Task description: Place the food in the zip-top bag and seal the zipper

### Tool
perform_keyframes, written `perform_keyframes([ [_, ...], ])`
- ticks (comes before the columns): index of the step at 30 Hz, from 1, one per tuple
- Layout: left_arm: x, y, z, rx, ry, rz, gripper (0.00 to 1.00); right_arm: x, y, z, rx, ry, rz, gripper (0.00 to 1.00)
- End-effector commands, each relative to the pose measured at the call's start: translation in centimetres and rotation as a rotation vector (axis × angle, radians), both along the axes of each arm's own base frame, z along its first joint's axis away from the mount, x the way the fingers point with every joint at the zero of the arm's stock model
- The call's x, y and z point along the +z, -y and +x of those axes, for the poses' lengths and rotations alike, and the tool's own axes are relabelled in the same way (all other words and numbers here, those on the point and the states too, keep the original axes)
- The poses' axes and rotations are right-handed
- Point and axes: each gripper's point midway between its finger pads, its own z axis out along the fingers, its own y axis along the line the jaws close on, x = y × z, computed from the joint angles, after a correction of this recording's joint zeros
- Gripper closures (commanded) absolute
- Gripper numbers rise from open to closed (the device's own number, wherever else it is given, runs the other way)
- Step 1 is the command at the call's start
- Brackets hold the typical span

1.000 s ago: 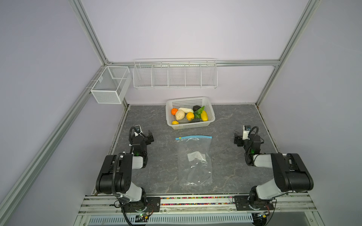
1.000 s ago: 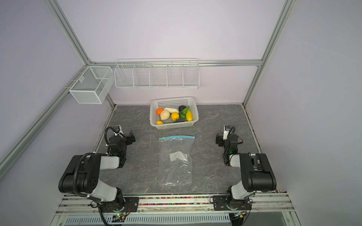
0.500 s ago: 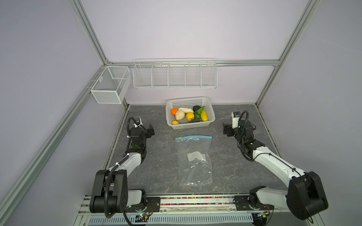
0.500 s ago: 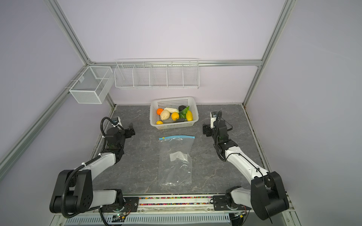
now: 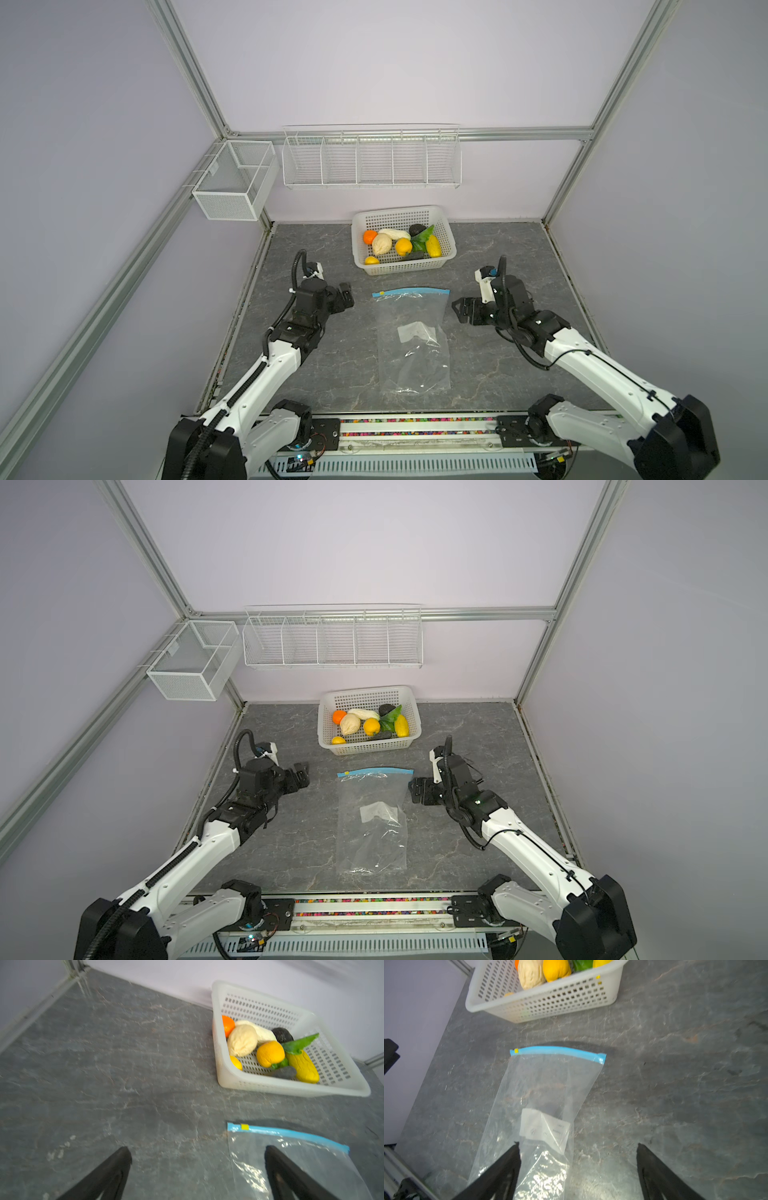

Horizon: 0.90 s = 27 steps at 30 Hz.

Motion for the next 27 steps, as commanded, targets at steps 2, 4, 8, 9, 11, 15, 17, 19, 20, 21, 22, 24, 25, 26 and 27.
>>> perform_keyframes([
  [2,-2.5,2.3,-3.7,-0.047,-0.128,-0.098,0.01,-2.8,-0.8,-4.5,0.064,-0.192,0.026,0.11],
  [4,-3.0,3.2,-4.8,-0.078,-0.151,-0.118,0.01,-3.3,-1.2,-5.8,0.095,-0.219,0.027,0.11],
  [8,-4.7,4.3,-6.5,-0.11,-0.202,-0.149,0.01,-4.2,-1.8,-8.4,0.154,-0.27,0.026,0.12],
  [9,-5.1,4.6,-6.8,-0.12,-0.213,-0.152,0.01,-4.4,-2.0,-8.8,0.168,-0.279,0.031,0.12],
  [11,-5.9,5.2,-7.2,-0.131,-0.231,-0.153,0.01,-5.0,-2.6,-9.5,0.199,-0.294,0.036,0.12],
  [15,-7.4,6.2,-7.8,-0.151,-0.271,-0.175,0.01,-6.4,-3.7,-10.9,0.271,-0.334,0.021,0.12],
  [17,-7.4,6.4,-7.8,-0.159,-0.278,-0.179,0.01,-6.8,-4.3,-11.6,0.305,-0.34,0.02,0.12],
  [19,-7.5,6.6,-7.9,-0.168,-0.281,-0.19,0.01,-6.9,-5.2,-12.3,0.349,-0.326,0.03,0.12],
  [20,-7.5,6.7,-8.0,-0.168,-0.28,-0.195,0.01,-6.9,-5.7,-12.7,0.384,-0.312,0.03,0.12],
  [21,-7.6,6.6,-8.1,-0.166,-0.285,-0.198,0.01,-7.1,-6.1,-13.1,0.41,-0.306,0.02,0.12],
  [22,-7.7,6.6,-8.1,-0.162,-0.287,-0.199,0.01,-7.4,-6.3,-13.2,0.424,-0.305,0.009,0.12],
  [24,-8.1,6.5,-8.4,-0.156,-0.298,-0.208,0.01,-8.3,-6.6,-13.6,0.448,-0.318,-0.006,0.12],
  [25,-8.2,6.4,-8.4,-0.152,-0.298,-0.213,0.01,-8.5,-6.8,-13.7,0.458,-0.321,-0.005,0.12],
  [26,-8.2,6.5,-8.3,-0.147,-0.296,-0.224,0.01,-8.8,-7.1,-13.8,0.468,-0.325,-0.001,0.11],
  [27,-8.2,6.5,-8.3,-0.146,-0.295,-0.228,0.01,-8.8,-7.4,-13.9,0.48,-0.327,0.006,0.11],
])
